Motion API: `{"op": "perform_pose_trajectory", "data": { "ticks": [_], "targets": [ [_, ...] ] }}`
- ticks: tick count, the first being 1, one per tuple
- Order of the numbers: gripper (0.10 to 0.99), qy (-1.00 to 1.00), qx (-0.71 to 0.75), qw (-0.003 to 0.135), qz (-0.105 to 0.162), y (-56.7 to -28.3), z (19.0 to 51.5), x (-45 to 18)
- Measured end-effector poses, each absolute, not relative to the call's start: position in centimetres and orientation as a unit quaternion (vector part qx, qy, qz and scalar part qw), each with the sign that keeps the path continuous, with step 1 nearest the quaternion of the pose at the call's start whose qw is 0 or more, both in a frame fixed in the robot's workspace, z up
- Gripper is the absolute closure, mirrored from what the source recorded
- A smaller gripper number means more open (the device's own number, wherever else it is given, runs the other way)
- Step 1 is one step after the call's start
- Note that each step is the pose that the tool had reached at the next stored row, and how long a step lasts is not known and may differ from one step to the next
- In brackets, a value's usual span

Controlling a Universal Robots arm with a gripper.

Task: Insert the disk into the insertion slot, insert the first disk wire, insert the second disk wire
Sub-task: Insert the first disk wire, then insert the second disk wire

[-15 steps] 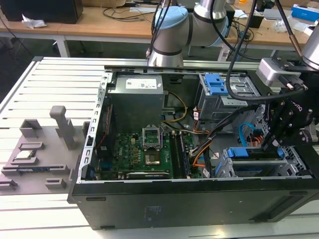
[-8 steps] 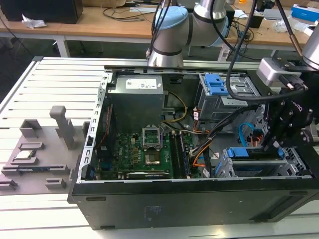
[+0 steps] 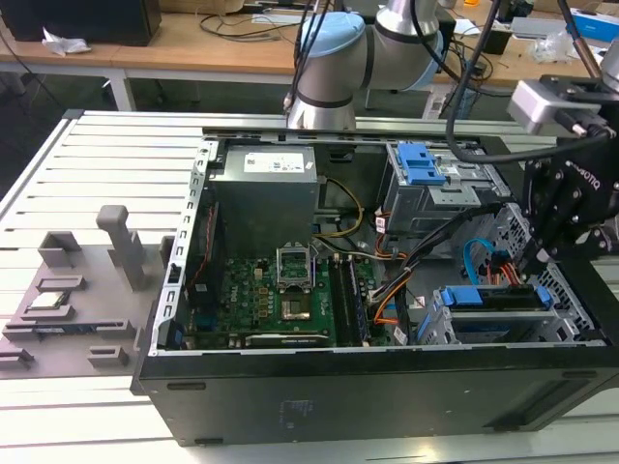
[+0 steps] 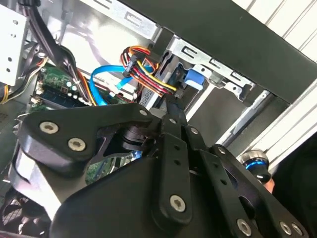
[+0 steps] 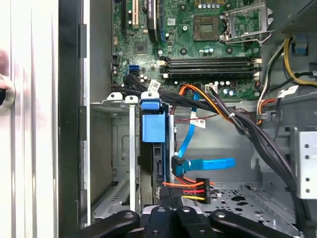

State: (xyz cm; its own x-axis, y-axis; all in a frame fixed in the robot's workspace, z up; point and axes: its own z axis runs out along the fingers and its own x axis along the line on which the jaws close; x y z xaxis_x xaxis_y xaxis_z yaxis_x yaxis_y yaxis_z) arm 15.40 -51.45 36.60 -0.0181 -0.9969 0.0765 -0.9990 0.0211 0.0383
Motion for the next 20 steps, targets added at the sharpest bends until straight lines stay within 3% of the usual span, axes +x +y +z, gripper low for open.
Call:
{"op": "perform_pose_trajectory", "data": {
  "ticks": [1,8,9,10,11,20],
  "targets": [
    [0.980,-0.713,0.699,0.041,0.013,-51.4,37.0,15.4],
    [0.973,-0.713,0.700,0.041,0.013,-51.4,37.1,15.4],
    [0.851,-0.713,0.700,0.041,0.013,-51.4,37.1,15.4],
    [0.851,-0.713,0.700,0.041,0.013,-51.4,37.1,15.4],
    [0.784,-0.713,0.700,0.041,0.013,-51.4,37.1,15.4],
    [0.784,-0.713,0.700,0.035,0.009,-50.8,36.8,13.3]
  ]
}}
